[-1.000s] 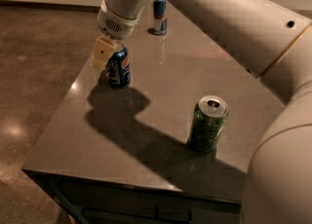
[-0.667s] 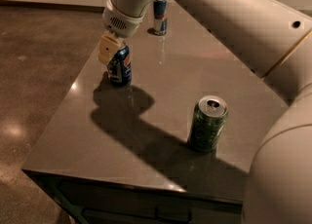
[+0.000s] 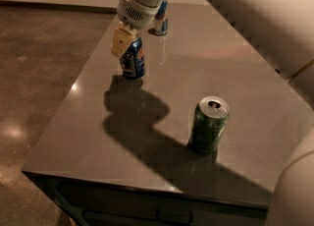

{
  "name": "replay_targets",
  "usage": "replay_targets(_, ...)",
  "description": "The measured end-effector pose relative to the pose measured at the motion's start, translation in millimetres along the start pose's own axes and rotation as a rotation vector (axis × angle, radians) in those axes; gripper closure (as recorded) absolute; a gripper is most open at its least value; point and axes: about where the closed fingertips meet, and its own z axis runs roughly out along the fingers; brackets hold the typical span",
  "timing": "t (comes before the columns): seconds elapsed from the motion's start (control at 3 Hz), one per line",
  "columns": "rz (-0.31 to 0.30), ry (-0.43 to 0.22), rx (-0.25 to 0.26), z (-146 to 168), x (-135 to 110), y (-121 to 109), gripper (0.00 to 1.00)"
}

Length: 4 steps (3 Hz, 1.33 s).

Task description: Move pepsi can near green can

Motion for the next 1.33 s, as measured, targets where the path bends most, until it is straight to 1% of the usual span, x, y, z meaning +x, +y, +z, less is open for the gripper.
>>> replay_targets(0.33,0.043,0.026,0.000,-25.1,26.0,5.9,1.00)
replay_targets(0.67,0.118,0.035,-0.002,-46.8,65.9,27.9,1.00)
replay_targets(1.0,0.158,0.062,0.013,-54.6,95.5,49.1,1.00)
replay_targets(1.33,0.189,0.077,0.055,-63.8,118.2,67.6,0.84)
